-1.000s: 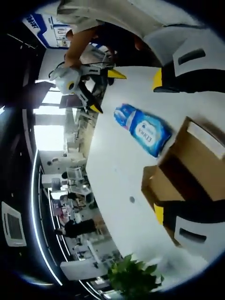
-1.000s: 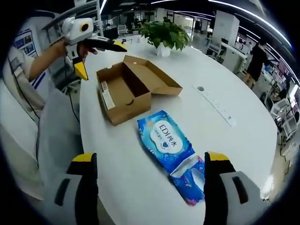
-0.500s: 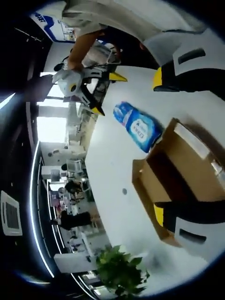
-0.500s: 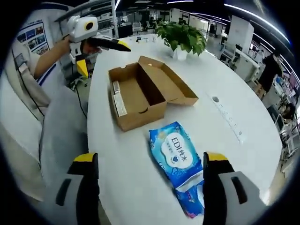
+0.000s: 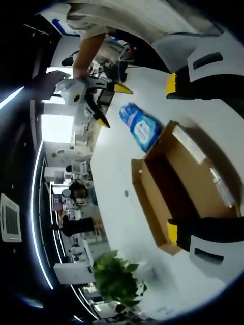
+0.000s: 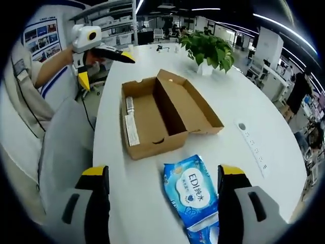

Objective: Operate the shoe box by opening the lid, removing the specified soft item, and placing it in the target area until the item is outside and the box remains undamaged.

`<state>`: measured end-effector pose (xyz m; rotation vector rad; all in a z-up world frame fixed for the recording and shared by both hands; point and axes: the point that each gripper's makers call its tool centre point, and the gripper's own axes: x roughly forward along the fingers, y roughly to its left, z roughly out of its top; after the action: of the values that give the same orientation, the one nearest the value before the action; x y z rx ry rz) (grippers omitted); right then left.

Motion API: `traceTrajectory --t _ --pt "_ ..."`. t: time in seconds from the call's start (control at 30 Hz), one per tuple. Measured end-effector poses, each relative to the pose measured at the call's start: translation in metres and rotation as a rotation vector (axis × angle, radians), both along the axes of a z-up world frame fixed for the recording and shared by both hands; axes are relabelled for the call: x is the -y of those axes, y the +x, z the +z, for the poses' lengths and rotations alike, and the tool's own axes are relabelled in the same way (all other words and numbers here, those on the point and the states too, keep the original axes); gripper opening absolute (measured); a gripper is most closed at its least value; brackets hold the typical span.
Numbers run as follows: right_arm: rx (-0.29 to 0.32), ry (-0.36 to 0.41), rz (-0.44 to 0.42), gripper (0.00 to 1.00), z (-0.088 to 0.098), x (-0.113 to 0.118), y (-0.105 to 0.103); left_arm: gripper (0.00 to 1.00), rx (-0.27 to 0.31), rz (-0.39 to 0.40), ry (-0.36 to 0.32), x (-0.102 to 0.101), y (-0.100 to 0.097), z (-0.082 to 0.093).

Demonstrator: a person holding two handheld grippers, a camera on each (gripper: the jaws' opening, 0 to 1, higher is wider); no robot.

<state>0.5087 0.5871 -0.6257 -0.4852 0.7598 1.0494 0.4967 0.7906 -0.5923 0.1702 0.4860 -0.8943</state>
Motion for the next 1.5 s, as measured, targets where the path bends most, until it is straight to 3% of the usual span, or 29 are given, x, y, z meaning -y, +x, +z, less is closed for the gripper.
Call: traceTrajectory --t 0.57,1.5 --pt "0.011 0.011 0.148 0.69 -0.016 -0.050 0.016 1.00 0.001 0.033 0.014 -0.022 -0.013 -0.007" --pt "0.000 -0.088 0.368 0.48 -0.085 -0.104 0.010 1.00 -0.022 0.055 0.001 -0.028 -0.024 -0.017"
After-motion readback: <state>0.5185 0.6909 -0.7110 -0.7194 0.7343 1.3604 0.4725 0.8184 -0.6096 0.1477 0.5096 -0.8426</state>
